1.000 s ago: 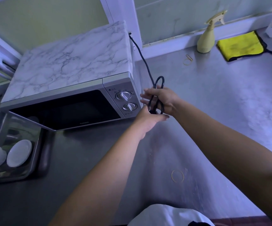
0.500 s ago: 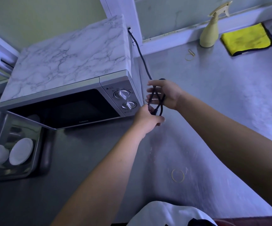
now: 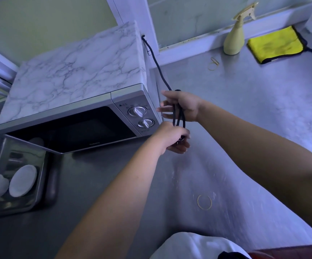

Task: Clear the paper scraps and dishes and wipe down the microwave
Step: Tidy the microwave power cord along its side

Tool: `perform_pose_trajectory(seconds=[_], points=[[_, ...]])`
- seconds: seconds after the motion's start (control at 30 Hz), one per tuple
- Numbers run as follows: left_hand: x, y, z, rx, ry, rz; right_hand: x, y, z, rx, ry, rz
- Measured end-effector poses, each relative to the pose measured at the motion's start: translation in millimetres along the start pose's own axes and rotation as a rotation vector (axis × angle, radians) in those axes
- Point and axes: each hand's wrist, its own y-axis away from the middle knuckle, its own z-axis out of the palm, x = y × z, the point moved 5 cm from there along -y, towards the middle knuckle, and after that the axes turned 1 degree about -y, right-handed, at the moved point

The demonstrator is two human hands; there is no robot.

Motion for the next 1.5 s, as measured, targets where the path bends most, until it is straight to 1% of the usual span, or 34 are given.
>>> perform_pose_trajectory(seconds=[0.1,0.17,0.23,0.3,0.4,0.47,0.53,0.57,0.63,0.7,0.73,0.77,0.8,0.83,0.87,0.9,0.93,0.97,1.03,1.07,1.13,1.27,1.33,1.37,1.4,1.43,1.47,1.5], points=[[-5,-4,-5,-0.049,0.094,0.013,-2,3,1,-0.07,-0.092,-0.012],[-11,-8,-5,-0.015,0.166,0.062,-3,6,2,-0.1,-0.089,-0.006],[-14,-9,-4,0.028,0.149,0.133,-4,7,2,-0.11,-0.072,0.008],[-13,-10,2,-0.034,0.223,0.171,-7,8,5,-0.139,-0.058,0.022],[-4,-7,5,-0.166,0.441,0.15,-16,10,10,-0.185,-0.051,0.017],[-1,-4,8,-0.194,0.484,0.134,-20,13,12,-0.173,0.006,0.013],[-2,-2,13,-0.152,0.458,0.125,-20,21,6,-0.093,0.189,0.031],[-6,-2,16,-0.119,0.439,0.117,-18,27,-3,-0.017,0.306,0.049],[-17,-2,18,-0.045,0.413,0.094,-6,42,-31,0.205,0.427,0.049],[-33,-2,14,0.013,0.428,0.065,21,67,-65,0.502,0.446,-0.066],[-41,-2,11,0.028,0.448,0.049,44,82,-78,0.61,0.502,-0.13],[-47,0,7,0.033,0.467,0.031,73,97,-85,0.645,0.606,-0.132],[-52,1,3,0.032,0.476,0.017,106,110,-84,0.589,0.742,-0.069],[-55,2,1,0.03,0.47,0.008,141,121,-78,0.462,0.923,0.047],[-57,3,-1,0.029,0.452,0.005,174,130,-71,0.332,1.142,0.161],[-57,4,-2,0.026,0.43,0.002,199,135,-66,0.251,1.365,0.216],[-56,5,-1,0.022,0.413,-0.001,213,138,-61,0.232,1.542,0.194],[-55,6,0,0.019,0.405,-0.007,219,138,-56,0.244,1.654,0.145],[-54,8,1,0.018,0.406,-0.019,220,136,-48,0.288,1.745,0.043],[-54,9,1,0.021,0.404,-0.022,219,135,-47,0.299,1.779,0.028],[-54,11,-1,0.022,0.386,-0.023,220,133,-47,0.305,1.859,0.05],[-55,13,-12,0.027,0.295,-0.025,236,134,-41,0.24,1.992,0.087],[-55,14,-14,0.035,0.264,-0.027,236,134,-40,0.253,1.931,0.121],[-55,14,-14,0.035,0.26,-0.027,229,137,-39,0.315,1.787,0.132],[-55,15,-14,0.033,0.26,-0.027,217,140,-42,0.421,1.527,0.108],[-54,15,-13,0.031,0.266,-0.027,205,144,-46,0.51,1.197,0.103],[-54,16,-13,0.03,0.274,-0.026,195,149,-50,0.563,0.876,0.086],[-53,16,-12,0.029,0.281,-0.024,183,155,-53,0.599,0.638,0.044]])
